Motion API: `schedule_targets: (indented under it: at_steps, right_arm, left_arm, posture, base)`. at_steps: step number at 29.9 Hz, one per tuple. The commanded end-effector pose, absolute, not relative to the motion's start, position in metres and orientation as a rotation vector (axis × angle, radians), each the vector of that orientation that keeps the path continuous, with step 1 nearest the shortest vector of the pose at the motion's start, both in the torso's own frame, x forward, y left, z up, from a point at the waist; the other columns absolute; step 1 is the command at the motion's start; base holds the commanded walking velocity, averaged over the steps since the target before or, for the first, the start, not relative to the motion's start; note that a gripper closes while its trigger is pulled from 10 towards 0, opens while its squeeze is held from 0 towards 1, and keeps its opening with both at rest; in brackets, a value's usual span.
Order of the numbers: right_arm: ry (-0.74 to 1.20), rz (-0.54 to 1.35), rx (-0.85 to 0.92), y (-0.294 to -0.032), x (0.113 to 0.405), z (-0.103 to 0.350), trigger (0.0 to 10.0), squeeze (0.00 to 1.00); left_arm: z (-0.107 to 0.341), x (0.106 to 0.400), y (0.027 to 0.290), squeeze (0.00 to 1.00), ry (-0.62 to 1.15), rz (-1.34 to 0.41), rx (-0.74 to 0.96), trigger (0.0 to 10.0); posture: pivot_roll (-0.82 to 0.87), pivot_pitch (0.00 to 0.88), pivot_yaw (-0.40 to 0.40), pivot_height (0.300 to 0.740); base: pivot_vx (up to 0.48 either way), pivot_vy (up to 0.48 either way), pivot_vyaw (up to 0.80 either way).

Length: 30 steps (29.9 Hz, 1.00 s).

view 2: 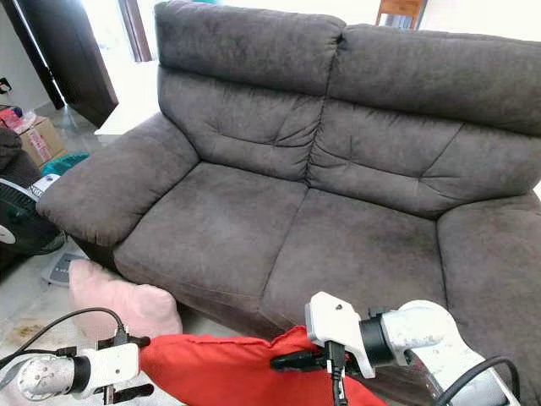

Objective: Move the pillow to the sofa from floor

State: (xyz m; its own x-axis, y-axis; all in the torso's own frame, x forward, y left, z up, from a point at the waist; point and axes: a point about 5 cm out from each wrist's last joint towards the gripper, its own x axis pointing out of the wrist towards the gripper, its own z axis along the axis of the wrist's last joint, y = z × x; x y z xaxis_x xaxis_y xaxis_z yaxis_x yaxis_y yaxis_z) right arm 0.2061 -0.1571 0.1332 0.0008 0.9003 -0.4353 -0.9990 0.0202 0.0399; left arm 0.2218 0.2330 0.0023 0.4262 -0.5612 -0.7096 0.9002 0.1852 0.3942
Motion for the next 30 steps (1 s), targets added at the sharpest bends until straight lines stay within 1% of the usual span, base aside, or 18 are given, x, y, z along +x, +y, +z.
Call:
schedule_targets:
  at_steps: [1,8,16,17,18,19,20,21,30]
  right_arm:
    - [0.258,1.596,-0.355,-0.147,0.206,0.158,10.0,0.0]
    - [0.243,1.614,-0.361,-0.143,0.204,0.162,10.0,0.0]
    - [0.232,1.615,-0.356,-0.143,0.202,0.166,10.0,0.0]
    - [0.229,1.611,-0.36,-0.144,0.202,0.167,10.0,0.0]
    - [0.23,1.61,-0.361,-0.144,0.202,0.167,10.0,0.0]
    - [0.23,1.61,-0.361,-0.144,0.202,0.167,10.0,0.0]
    - [0.231,1.61,-0.361,-0.145,0.202,0.167,10.0,0.0]
    - [0.232,1.61,-0.361,-0.145,0.202,0.168,10.0,0.0]
    - [0.233,1.602,-0.361,-0.146,0.202,0.168,10.0,0.0]
  left_arm:
    - [0.003,0.224,0.234,0.0,0.452,-1.084,0.921,10.0]
    - [0.006,0.23,0.234,0.0,0.427,-1.053,0.912,10.0]
    - [0.001,0.231,0.226,0.0,0.422,-1.055,0.897,10.0]
    - [0.001,0.232,0.225,0.0,0.421,-1.053,0.899,8.2]
    - [0.001,0.232,0.225,0.0,0.421,-1.052,0.901,4.9]
    - [0.001,0.232,0.225,0.0,0.421,-1.052,0.901,4.9]
    - [0.001,0.233,0.225,0.0,0.421,-1.05,0.905,1.1]
    - [0.001,0.233,0.225,0.0,0.421,-1.048,0.909,0.0]
    - [0.0,0.233,0.224,0.0,0.429,-1.052,0.901,0.0]
  posture:
    - [0.03,0.026,-0.018,0.74]
    - [0.03,0.027,-0.021,0.74]
    - [0.02,0.029,-0.024,0.74]
    - [0.02,0.029,-0.025,0.74]
    - [0.02,0.028,-0.025,0.74]
    - [0.02,0.028,-0.025,0.74]
    - [0.01,0.028,-0.026,0.74]
    - [0.01,0.028,-0.026,0.74]
    - [0.01,0.029,-0.029,0.74]
  base:
    - [0.0,0.0,0.0]
    - [0.0,0.0,0.0]
    - [0.0,0.0,0.0]
    - [0.0,0.0,0.0]
    - [0.0,0.0,0.0]
    - [0.0,0.0,0.0]
    - [0.0,0.0,0.0]
    - [0.0,0.0,0.0]
    - [0.0,0.0,0.0]
